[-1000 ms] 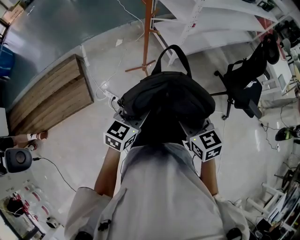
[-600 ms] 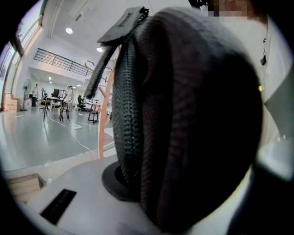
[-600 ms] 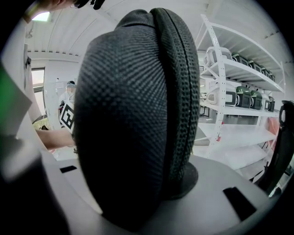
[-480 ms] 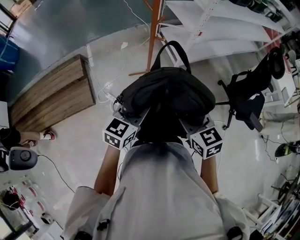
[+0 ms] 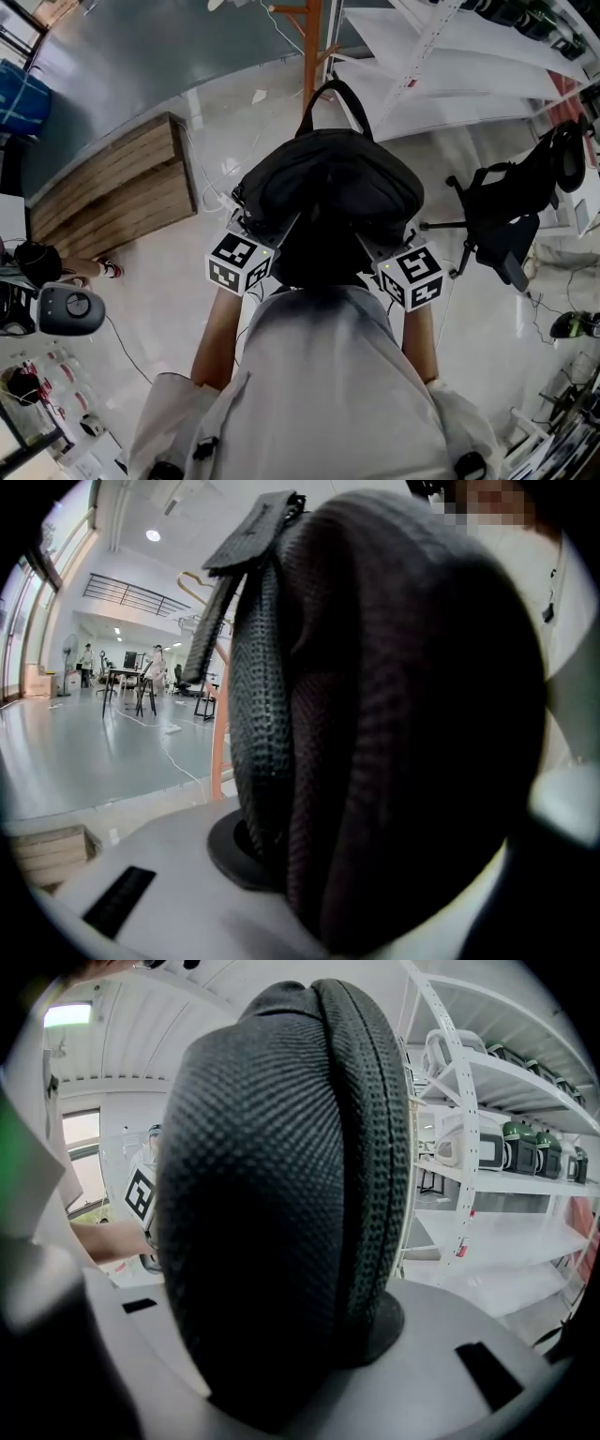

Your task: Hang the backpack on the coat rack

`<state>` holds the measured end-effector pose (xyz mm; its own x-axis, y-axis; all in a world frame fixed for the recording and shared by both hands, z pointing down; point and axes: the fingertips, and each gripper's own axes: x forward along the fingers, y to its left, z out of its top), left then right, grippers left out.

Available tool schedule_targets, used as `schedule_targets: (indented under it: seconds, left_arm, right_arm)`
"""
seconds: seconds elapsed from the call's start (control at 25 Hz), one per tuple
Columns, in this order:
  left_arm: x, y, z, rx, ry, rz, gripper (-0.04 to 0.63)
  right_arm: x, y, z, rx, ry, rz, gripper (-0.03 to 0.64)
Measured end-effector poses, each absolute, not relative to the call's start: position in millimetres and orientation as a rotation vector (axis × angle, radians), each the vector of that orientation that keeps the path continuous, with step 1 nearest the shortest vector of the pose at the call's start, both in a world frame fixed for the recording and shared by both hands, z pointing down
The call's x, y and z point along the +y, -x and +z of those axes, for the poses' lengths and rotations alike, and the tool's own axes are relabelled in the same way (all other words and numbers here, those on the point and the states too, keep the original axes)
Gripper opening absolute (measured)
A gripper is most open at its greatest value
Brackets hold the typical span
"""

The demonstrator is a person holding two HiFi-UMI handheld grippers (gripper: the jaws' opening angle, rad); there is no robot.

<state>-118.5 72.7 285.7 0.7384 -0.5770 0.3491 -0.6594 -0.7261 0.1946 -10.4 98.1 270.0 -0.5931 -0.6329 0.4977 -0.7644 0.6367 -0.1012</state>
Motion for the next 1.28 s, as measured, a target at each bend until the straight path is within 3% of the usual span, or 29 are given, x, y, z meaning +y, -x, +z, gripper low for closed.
schedule_targets:
  seconds: [1.28]
  left_arm:
    - [-24.3, 46.2, 322.2, -1.250, -2.458, 0.477, 0.110]
  right_arm:
    - [-21.5, -67.3, 312.9, -2.541, -0.809, 0.495, 0.153]
